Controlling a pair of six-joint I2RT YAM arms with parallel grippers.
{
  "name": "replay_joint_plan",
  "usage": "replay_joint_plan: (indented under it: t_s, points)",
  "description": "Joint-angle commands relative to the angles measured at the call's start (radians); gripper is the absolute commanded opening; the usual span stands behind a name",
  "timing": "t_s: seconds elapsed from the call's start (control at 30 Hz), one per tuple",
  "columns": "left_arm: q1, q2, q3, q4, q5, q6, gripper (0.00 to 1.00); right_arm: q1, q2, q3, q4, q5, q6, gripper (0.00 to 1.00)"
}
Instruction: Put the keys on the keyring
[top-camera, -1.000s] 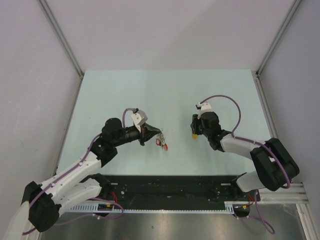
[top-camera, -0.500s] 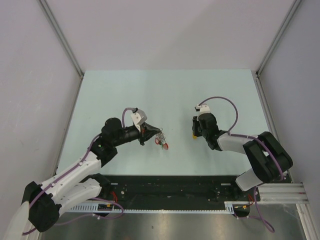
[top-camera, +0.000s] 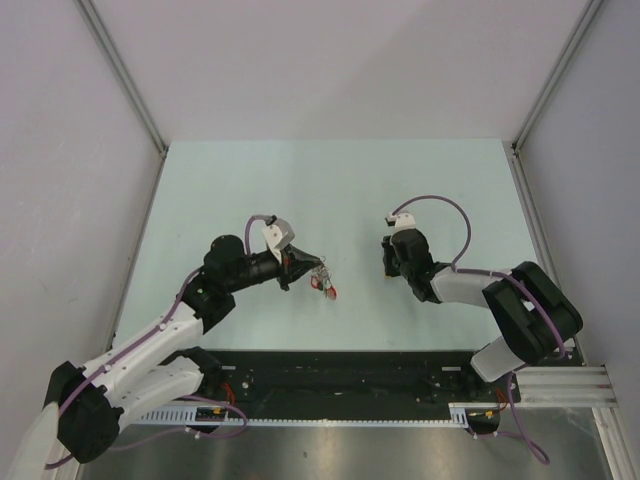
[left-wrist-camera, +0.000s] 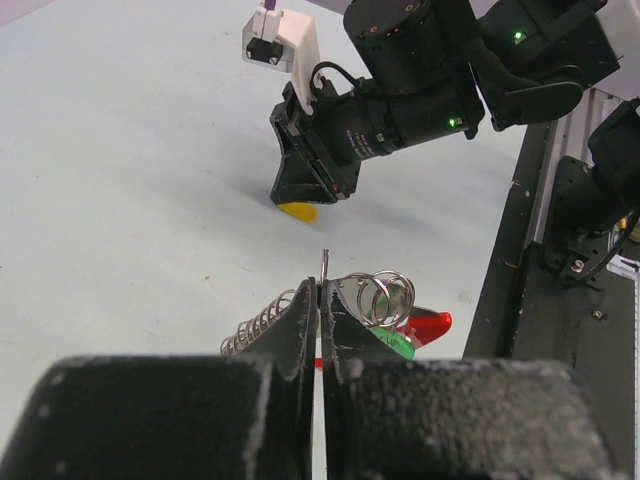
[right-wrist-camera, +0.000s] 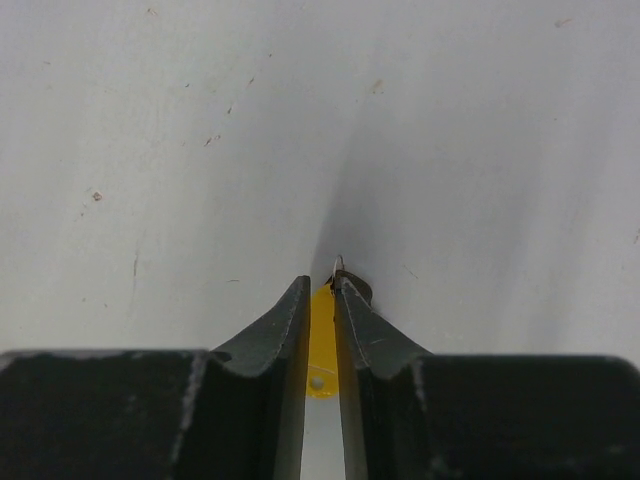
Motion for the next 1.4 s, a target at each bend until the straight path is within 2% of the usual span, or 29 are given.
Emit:
replay_joint_plan:
  t_s: [0.0,0.4,0.6,0.73,0.87,1.13,1.37]
  points:
    - [0.007,-0.006,0.008,0.064,0.026,-0.016,0.00,0.007,0.015,0.033,0.021,0.047,0.002,0.19]
    - [0.007,-0.003,0.008,0.067,0.032,-0.017,0.00,0.008,0.027,0.033,0.010,0.066,-0.004,0.17]
    - [0.007,0.000,0.008,0.070,0.034,-0.019,0.00,0.013,0.033,0.033,0.018,0.066,-0.011,0.11]
    - [0.009,-0.001,0.007,0.073,0.035,-0.017,0.00,0.013,0.024,0.033,0.016,0.058,-0.014,0.01]
    - [0.009,-0.001,0.008,0.073,0.039,-0.017,0.00,0.017,-0.010,0.033,0.019,0.038,-0.033,0.00]
    - [0.009,-0.018,0.033,0.052,0.063,0.012,0.00,0.034,-0.212,0.033,-0.028,-0.054,-0.099,0.00]
    - [0.033,-0.018,0.077,0.038,0.149,0.033,0.01,0.042,-0.453,0.031,-0.071,-0.270,-0.201,0.00]
